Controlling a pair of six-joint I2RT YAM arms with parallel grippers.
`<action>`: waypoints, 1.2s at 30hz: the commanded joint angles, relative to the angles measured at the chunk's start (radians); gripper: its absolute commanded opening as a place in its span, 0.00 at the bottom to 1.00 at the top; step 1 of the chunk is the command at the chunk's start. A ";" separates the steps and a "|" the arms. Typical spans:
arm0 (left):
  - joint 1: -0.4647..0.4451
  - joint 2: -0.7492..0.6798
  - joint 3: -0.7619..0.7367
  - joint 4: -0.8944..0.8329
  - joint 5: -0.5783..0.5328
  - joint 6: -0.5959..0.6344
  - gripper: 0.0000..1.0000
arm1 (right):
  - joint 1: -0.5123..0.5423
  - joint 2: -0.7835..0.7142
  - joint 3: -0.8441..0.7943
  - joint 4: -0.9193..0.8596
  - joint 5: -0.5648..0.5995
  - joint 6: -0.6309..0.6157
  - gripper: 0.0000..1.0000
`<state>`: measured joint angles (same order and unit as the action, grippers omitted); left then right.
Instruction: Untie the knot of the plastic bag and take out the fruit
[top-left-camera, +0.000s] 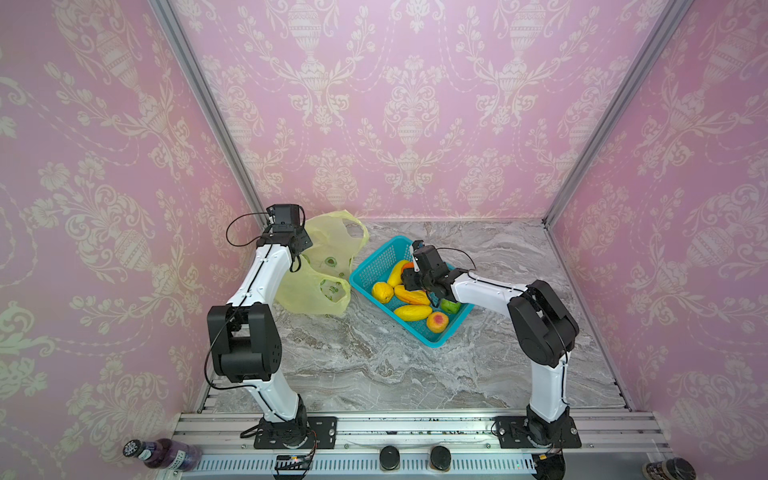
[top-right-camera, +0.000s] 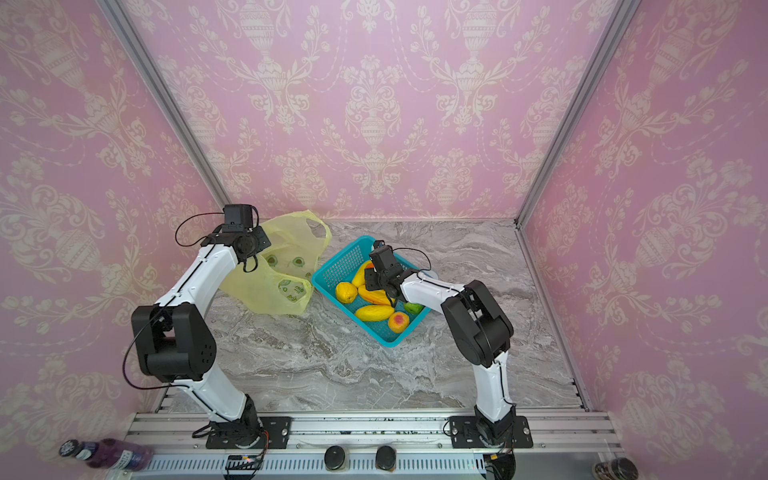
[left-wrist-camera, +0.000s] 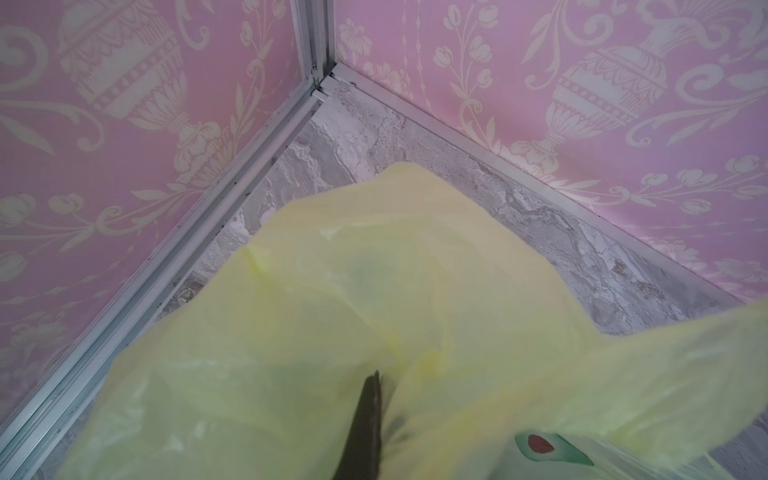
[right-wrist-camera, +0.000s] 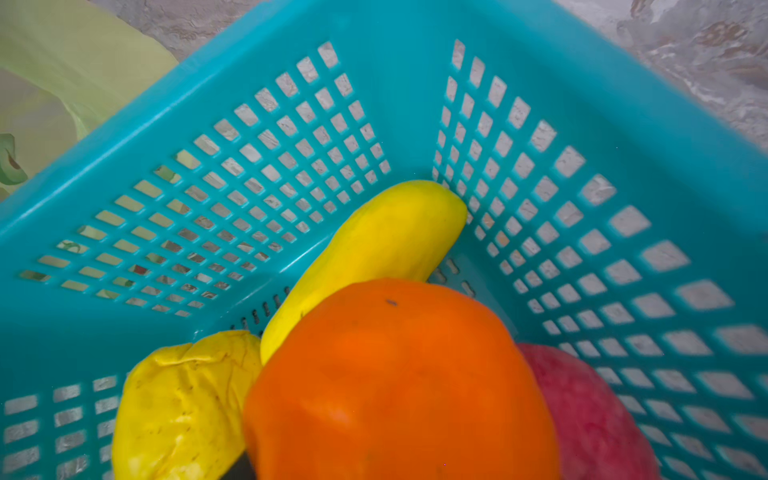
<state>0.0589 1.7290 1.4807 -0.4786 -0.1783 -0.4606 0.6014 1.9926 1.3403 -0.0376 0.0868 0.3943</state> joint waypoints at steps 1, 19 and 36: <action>0.005 0.004 0.028 0.000 0.062 -0.006 0.12 | -0.012 0.014 0.023 -0.044 0.090 0.009 0.53; 0.005 -0.436 -0.203 -0.005 0.096 0.033 0.99 | -0.013 -0.236 -0.154 -0.020 0.162 0.023 1.00; 0.017 -0.928 -0.819 0.057 -0.366 -0.075 0.99 | -0.229 -0.825 -0.313 -0.293 0.279 0.116 1.00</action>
<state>0.0647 0.7597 0.7334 -0.4629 -0.4335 -0.4942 0.4458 1.1797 1.0374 -0.2440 0.3378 0.4706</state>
